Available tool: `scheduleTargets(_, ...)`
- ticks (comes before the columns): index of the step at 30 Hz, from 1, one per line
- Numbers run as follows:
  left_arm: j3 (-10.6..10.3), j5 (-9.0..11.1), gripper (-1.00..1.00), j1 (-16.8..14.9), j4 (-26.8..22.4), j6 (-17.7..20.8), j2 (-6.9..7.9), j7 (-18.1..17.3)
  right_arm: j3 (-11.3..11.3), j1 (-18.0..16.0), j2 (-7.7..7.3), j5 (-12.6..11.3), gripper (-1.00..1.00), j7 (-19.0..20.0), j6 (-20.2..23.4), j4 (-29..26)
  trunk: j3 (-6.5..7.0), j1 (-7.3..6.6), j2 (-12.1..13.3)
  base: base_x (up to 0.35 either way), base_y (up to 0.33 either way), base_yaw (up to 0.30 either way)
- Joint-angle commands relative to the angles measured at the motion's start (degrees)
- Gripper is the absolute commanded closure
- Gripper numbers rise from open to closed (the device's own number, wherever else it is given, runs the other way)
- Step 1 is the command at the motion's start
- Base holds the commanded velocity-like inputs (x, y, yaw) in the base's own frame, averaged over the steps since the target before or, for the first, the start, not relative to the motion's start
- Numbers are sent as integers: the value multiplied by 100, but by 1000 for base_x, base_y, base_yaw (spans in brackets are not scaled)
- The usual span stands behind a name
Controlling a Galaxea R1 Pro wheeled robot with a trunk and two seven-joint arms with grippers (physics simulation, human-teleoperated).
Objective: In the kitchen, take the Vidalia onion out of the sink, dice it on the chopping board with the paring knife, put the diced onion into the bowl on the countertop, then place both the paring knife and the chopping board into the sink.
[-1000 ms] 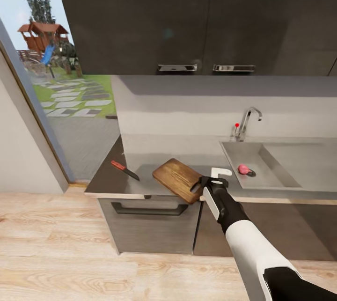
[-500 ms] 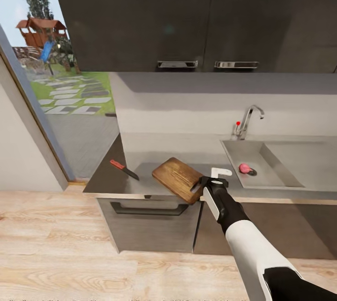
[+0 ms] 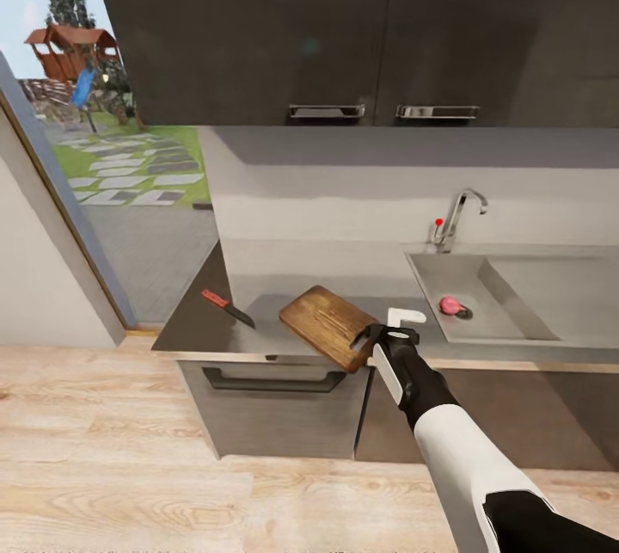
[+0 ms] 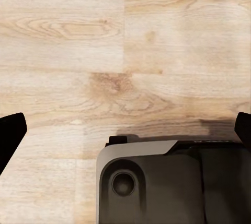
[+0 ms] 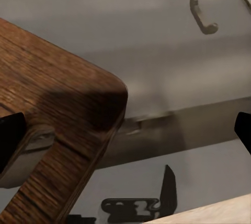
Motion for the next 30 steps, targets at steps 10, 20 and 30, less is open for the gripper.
scheduleTargets(10,-2,4,-100,1,-7,-8,1,-3,6,-4,5,-32,-100,-30,24,0,-79,3,-12,0,25,0)
scheduleTargets(20,-2,5,-100,1,-7,-8,1,-5,8,-4,5,-34,-100,-30,24,0,-146,3,-12,0,12,0)
scheduleTargets(30,-2,5,-100,1,-7,-8,1,-3,7,-4,5,-34,-100,-30,24,0,-213,3,-12,0,0,0)
